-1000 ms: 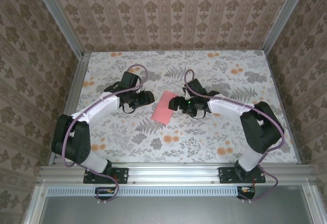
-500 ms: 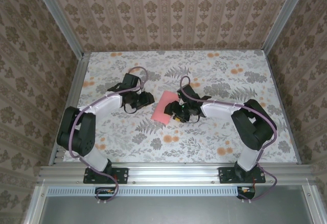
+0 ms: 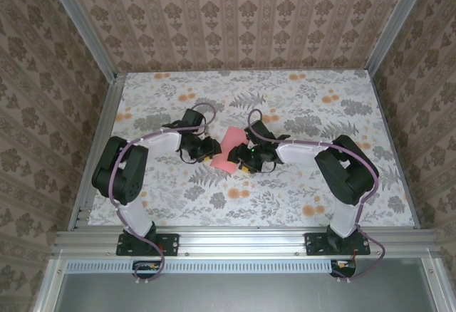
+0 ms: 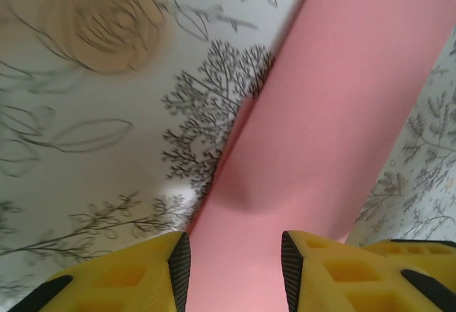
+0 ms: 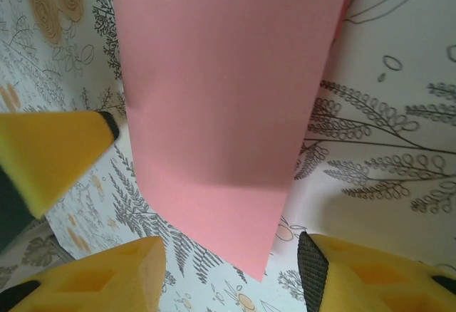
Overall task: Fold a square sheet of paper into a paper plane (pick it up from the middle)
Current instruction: Move the paper to the center of the table.
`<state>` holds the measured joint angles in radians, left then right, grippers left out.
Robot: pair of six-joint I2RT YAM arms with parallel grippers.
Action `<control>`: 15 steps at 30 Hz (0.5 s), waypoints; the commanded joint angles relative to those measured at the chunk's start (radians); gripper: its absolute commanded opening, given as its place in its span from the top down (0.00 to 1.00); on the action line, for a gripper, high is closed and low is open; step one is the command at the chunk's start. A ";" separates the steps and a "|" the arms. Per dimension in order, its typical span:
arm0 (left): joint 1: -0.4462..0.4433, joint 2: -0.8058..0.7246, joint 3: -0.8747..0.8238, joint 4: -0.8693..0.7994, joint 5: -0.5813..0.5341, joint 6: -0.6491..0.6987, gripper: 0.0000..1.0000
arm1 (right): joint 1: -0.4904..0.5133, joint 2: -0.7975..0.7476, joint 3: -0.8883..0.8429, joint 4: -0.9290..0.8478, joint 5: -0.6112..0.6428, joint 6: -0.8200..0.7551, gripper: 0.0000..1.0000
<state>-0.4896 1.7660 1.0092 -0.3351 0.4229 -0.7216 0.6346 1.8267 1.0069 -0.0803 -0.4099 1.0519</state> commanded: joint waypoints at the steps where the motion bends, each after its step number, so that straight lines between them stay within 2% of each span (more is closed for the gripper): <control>1: -0.008 0.025 0.021 -0.008 0.030 -0.023 0.58 | 0.008 0.029 0.005 0.034 -0.044 0.035 0.45; 7: -0.010 0.030 0.021 -0.009 0.037 -0.027 0.55 | 0.008 0.049 0.006 0.066 -0.069 0.045 0.46; 15: -0.012 0.014 0.004 0.002 0.045 -0.039 0.55 | 0.008 0.016 -0.033 0.107 -0.075 0.065 0.57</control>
<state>-0.4980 1.7897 1.0107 -0.3344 0.4503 -0.7422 0.6357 1.8637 0.9977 0.0040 -0.4583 1.0912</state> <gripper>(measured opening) 0.449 0.444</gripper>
